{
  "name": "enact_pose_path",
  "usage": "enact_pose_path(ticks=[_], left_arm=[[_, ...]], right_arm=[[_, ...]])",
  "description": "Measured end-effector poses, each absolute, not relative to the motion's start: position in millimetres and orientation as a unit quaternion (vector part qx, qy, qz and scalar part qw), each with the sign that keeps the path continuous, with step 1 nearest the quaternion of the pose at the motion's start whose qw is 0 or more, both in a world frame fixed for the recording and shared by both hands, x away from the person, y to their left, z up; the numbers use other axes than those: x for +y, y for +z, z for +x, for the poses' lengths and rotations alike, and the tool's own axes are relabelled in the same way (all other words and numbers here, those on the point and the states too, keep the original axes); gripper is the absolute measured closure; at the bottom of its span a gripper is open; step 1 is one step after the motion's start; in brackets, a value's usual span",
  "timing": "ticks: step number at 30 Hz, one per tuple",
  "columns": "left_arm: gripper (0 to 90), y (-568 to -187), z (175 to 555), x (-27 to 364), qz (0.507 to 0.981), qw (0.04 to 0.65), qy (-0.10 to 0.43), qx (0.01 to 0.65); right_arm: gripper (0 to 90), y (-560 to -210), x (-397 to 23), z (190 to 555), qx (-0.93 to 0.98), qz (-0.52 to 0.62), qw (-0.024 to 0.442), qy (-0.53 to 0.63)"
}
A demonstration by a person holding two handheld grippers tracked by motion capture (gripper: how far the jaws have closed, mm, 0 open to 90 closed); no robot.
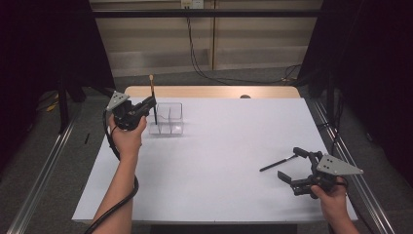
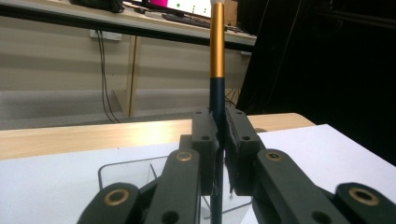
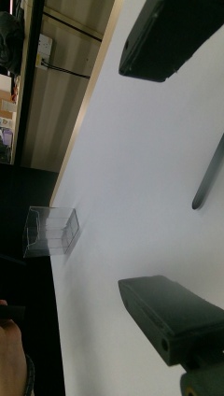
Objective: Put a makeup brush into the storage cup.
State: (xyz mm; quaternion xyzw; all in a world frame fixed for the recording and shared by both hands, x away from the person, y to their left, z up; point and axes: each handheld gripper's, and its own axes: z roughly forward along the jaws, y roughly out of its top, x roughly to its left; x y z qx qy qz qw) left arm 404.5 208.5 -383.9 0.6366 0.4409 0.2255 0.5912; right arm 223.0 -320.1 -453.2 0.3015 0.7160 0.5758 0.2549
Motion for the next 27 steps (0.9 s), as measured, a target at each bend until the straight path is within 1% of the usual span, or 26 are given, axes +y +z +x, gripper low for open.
enact_pose_path(ticks=[17,27], left_arm=[[83.5,-378,415,214,0.627,0.584,0.25,0.451],[83.6,-368,422,214,0.616,0.592,0.257,0.452]], right_arm=[[0.0,-452,-320,223,0.715,0.302,0.254,0.578],[0.0,-453,-322,223,0.712,0.305,0.252,0.58]])
